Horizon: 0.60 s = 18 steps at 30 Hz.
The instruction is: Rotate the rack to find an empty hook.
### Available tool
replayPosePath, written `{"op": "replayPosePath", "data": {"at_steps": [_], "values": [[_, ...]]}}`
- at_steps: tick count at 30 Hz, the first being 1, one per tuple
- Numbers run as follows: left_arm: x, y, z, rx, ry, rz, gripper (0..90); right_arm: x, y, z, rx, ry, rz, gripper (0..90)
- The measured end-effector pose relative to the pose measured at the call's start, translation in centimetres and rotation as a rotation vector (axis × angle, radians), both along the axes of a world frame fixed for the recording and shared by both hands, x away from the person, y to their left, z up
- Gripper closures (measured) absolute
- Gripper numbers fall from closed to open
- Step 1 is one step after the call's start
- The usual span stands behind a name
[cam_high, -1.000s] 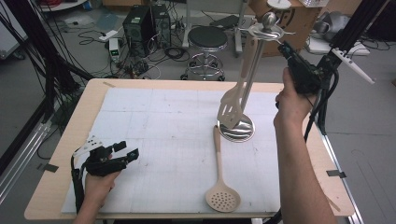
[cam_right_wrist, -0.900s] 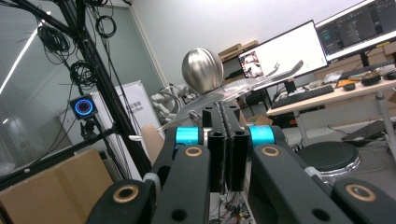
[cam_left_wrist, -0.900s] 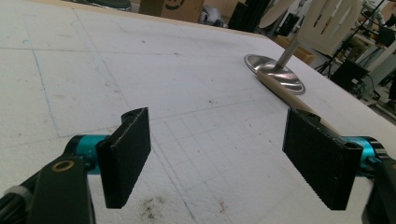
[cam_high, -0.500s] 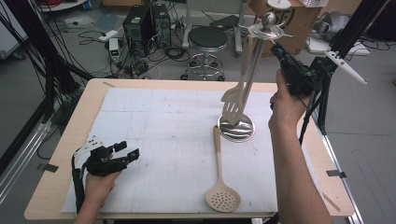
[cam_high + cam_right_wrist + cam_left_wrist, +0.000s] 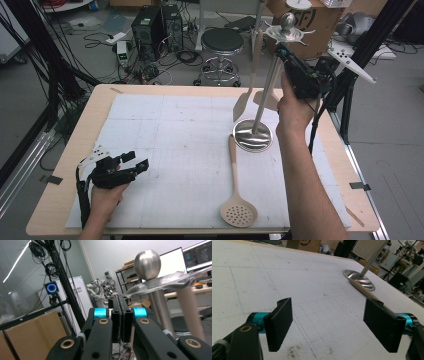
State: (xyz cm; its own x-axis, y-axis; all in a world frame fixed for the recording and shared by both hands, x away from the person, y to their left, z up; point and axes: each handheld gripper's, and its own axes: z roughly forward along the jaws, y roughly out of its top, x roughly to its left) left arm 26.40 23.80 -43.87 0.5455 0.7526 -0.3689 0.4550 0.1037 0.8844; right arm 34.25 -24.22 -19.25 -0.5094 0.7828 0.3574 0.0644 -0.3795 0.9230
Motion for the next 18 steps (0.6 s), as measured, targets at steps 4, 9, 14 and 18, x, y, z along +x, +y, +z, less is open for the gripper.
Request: {"op": "replayPosePath", "data": {"at_steps": [4,9,14,18], "values": [[0.0,0.0,0.0,-0.005,0.0,0.001,24.1,0.4,0.4,0.1,-0.004,0.004,0.002,89.7],[0.0,0.1,0.0,-0.004,-0.003,0.005,24.1,0.8,1.0,0.2,-0.01,0.011,0.006,89.7],[0.0,0.1,0.0,-0.003,-0.004,0.004,24.1,1.3,1.3,0.3,-0.008,0.017,0.012,89.7],[0.0,0.1,0.0,-0.002,-0.004,0.004,24.0,1.6,1.4,0.3,-0.014,0.024,0.016,89.8]]}}
